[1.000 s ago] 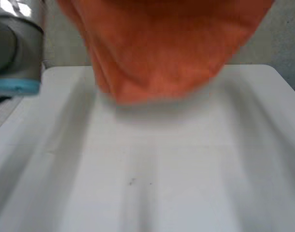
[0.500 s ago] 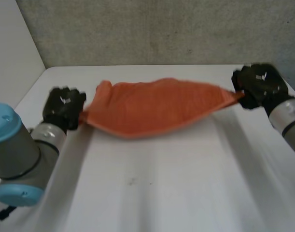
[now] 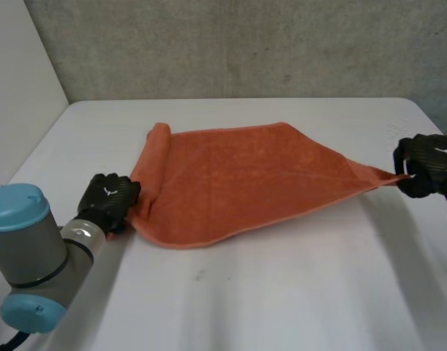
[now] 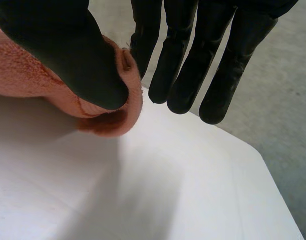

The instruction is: Fold the laundry

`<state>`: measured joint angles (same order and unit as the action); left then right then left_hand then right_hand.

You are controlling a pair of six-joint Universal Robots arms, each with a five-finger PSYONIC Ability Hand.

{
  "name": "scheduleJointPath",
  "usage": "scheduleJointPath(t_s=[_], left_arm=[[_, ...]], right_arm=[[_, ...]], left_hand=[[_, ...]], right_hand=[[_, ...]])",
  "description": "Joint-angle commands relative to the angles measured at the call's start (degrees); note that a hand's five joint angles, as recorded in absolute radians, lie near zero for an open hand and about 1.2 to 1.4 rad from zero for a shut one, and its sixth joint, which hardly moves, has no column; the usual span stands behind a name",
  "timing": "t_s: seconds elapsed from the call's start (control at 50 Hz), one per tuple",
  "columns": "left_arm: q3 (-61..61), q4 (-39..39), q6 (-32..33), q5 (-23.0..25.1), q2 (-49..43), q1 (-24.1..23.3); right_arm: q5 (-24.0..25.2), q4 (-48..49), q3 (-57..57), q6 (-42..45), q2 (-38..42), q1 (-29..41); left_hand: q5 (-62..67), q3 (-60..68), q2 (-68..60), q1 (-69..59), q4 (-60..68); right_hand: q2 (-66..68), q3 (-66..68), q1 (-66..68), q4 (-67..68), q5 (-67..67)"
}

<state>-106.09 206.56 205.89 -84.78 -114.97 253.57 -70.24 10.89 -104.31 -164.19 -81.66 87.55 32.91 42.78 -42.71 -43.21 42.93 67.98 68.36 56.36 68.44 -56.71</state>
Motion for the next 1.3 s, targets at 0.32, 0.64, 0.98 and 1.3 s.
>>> scheduleJointPath(t_s=[0.32,0.64,0.98,1.3], left_arm=[[0.4,-0.5,-7.8,3.1,-0.6,1.2],[1.0,-0.7,-11.3,1.5,2.2,3.7],[-0.4,-19.3,0.5,2.3,39.9,5.5],[-1.3,-27.3,6.2,6.7,23.9,6.2]], right_arm=[[-2.4,0.4,0.3,-2.5,1.0,-3.9],[-3.3,0.5,1.3,-1.8,1.6,-4.5],[-3.1,-23.3,9.6,21.7,-14.8,-4.6],[-7.8,-37.5,12.1,37.2,-3.9,-1.8]], left_hand=[[-1.1,-1.0,0.9,1.4,-1.1],[37.1,37.2,-37.3,-36.8,37.1],[37.1,37.2,-37.3,-36.8,37.1],[37.1,37.2,-37.3,-36.8,37.1]], right_hand=[[12.0,11.6,23.6,11.6,-13.3],[12.0,11.6,23.6,11.6,-13.3],[12.0,11.6,23.6,11.6,-13.3],[12.0,11.6,23.6,11.6,-13.3]])
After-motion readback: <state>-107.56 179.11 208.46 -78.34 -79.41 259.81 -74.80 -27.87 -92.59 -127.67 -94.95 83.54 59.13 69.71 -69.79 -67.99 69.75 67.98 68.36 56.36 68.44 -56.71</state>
